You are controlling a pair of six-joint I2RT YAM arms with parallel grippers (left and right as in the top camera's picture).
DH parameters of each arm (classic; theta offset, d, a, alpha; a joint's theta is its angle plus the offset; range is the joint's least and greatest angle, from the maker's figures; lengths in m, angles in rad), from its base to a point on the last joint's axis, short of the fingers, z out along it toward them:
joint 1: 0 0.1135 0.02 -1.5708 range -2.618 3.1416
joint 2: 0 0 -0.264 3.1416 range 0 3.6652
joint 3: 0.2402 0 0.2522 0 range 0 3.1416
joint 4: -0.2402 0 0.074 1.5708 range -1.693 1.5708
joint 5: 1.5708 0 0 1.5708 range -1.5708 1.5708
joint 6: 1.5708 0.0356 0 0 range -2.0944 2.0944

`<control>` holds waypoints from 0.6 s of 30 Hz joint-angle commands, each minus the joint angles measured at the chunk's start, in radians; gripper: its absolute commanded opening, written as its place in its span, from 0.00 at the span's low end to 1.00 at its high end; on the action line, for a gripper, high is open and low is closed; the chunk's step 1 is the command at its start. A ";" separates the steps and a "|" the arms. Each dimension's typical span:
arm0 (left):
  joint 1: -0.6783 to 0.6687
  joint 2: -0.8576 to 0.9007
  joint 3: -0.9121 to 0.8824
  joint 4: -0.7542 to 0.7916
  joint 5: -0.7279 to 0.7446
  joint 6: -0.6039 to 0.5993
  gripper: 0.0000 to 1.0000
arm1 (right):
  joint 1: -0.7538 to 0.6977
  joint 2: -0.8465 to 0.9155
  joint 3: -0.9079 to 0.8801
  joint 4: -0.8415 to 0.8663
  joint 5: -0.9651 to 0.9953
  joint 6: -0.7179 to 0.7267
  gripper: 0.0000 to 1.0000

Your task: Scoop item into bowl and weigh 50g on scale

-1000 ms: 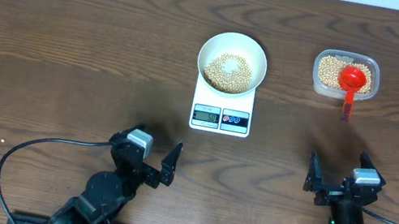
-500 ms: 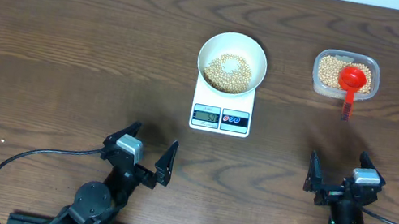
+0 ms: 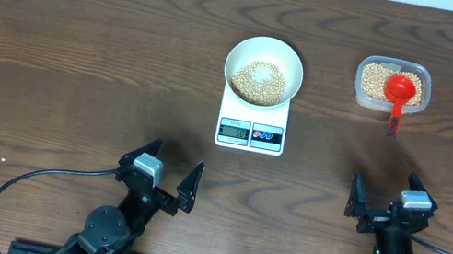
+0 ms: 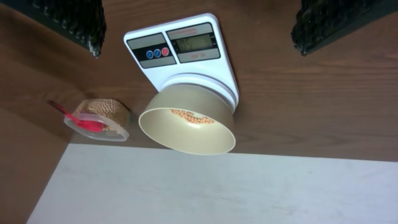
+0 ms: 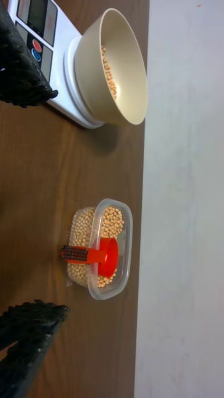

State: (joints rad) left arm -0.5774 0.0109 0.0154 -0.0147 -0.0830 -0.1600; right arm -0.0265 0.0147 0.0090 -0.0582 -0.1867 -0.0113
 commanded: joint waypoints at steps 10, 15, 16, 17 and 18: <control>0.005 -0.010 -0.011 -0.032 0.004 0.005 0.98 | 0.006 -0.008 -0.003 -0.002 0.001 0.010 0.99; 0.005 -0.010 -0.011 0.101 0.003 0.006 0.98 | 0.006 -0.008 -0.003 -0.002 0.001 0.010 0.99; 0.005 -0.010 -0.011 0.116 0.003 0.006 0.98 | 0.006 -0.008 -0.003 -0.001 0.001 0.010 0.99; 0.005 -0.010 -0.011 0.131 0.003 0.006 0.98 | 0.006 -0.008 -0.003 -0.002 0.001 0.010 0.99; 0.005 -0.010 -0.011 0.133 0.003 0.006 0.98 | 0.006 -0.008 -0.003 -0.002 0.001 0.010 0.99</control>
State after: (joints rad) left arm -0.5774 0.0101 0.0113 0.0982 -0.0807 -0.1600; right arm -0.0265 0.0143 0.0090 -0.0578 -0.1867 -0.0113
